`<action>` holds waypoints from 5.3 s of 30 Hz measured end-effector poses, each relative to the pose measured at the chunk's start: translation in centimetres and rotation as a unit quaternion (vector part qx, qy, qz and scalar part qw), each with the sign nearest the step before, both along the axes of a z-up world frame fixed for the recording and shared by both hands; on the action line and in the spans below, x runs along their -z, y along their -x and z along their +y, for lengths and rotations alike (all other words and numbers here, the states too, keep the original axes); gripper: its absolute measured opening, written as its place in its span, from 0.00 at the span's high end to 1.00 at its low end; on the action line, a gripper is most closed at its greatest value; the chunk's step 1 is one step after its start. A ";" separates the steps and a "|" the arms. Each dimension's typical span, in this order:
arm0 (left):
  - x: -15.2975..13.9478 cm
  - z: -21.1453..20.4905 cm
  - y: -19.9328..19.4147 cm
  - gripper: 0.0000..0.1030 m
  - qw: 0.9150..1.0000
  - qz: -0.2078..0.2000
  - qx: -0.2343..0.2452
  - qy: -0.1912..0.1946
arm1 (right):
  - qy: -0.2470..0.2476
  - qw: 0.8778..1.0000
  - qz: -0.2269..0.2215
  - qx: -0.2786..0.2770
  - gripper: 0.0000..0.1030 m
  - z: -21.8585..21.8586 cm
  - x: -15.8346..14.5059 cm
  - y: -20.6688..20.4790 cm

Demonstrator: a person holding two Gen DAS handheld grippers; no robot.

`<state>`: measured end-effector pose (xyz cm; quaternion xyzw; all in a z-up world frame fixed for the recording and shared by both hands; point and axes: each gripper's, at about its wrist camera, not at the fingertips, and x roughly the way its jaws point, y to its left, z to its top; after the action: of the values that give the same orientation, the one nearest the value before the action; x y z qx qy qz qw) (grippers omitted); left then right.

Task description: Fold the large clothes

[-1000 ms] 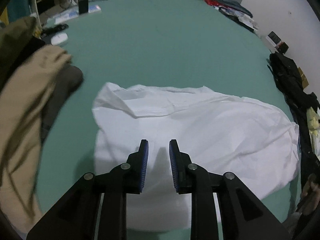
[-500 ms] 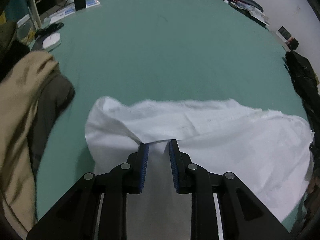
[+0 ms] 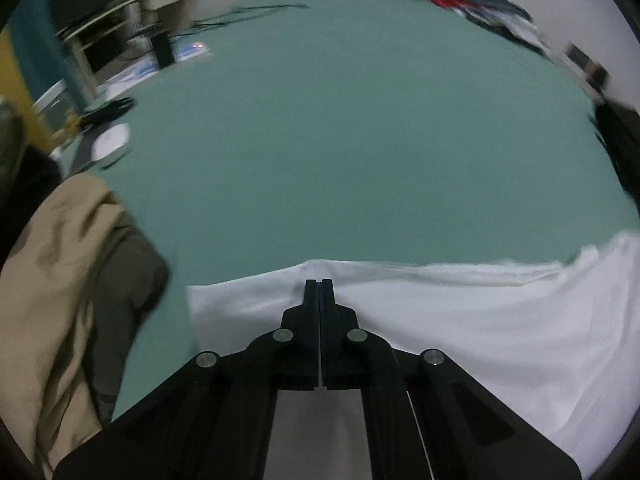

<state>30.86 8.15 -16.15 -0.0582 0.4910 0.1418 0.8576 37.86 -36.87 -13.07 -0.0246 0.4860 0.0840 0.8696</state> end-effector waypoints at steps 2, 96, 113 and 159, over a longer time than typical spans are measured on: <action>-0.3 1.1 0.4 1.00 1.000 -0.007 -0.026 0.003 | 0.013 1.000 0.000 0.017 0.31 -0.7 0.4 0.1; -3.7 -10.8 19.0 0.73 0.996 -0.019 0.021 0.085 | -0.155 0.976 0.045 0.149 0.19 -5.3 0.5 22.1; -2.1 -8.7 17.8 0.73 0.995 -0.009 0.007 0.103 | -0.236 0.963 -0.006 0.127 0.12 -1.1 1.7 16.3; 0.2 -30.4 5.1 0.73 0.975 -0.001 0.200 0.098 | -0.218 0.966 -0.059 0.122 0.85 -5.8 -2.6 15.1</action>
<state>25.74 -22.28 -16.35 -0.0425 0.5032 -0.0812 0.8593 22.72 -42.72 -10.42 0.2204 0.4027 0.0794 0.8848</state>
